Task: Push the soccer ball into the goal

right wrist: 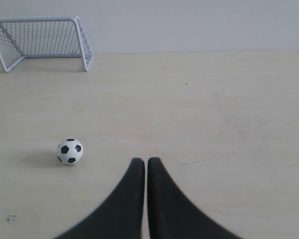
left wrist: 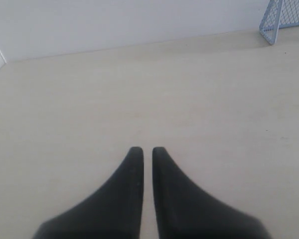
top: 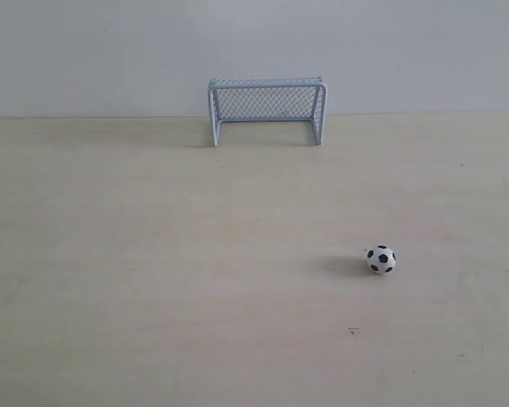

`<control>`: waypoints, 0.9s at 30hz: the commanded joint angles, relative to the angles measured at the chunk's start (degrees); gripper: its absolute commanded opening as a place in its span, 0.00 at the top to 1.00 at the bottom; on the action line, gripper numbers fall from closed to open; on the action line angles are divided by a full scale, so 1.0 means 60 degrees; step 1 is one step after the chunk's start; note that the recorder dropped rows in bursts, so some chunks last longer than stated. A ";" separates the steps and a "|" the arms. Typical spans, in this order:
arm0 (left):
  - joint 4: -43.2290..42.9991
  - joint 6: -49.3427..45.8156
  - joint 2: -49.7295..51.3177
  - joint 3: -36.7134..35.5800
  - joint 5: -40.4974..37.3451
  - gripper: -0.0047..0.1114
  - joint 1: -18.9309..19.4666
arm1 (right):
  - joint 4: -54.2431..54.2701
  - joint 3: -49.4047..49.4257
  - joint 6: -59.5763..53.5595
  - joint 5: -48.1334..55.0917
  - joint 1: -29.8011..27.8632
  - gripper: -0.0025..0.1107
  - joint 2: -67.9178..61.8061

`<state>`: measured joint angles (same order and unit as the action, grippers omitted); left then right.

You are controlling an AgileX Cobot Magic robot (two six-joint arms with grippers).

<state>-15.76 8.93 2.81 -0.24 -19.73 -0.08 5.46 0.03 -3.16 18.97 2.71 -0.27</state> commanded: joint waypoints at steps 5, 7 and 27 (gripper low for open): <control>-0.0002 0.0089 0.0054 0.0041 0.0067 0.91 -0.0076 | 0.0008 -0.0004 -0.0067 -0.0058 -0.0068 0.98 0.0044; -0.0002 0.0089 0.0054 0.0041 0.0067 0.91 -0.0076 | 0.0008 -0.0004 -0.0067 -0.0058 -0.0068 0.98 0.0044; -0.0002 0.0089 0.0054 0.0041 0.0067 0.91 -0.0076 | 0.0008 -0.0004 -0.0067 -0.0964 -0.0068 0.98 0.0044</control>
<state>-15.76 8.93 2.81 -0.24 -19.73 -0.08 5.46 0.03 -3.16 14.85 2.71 -0.27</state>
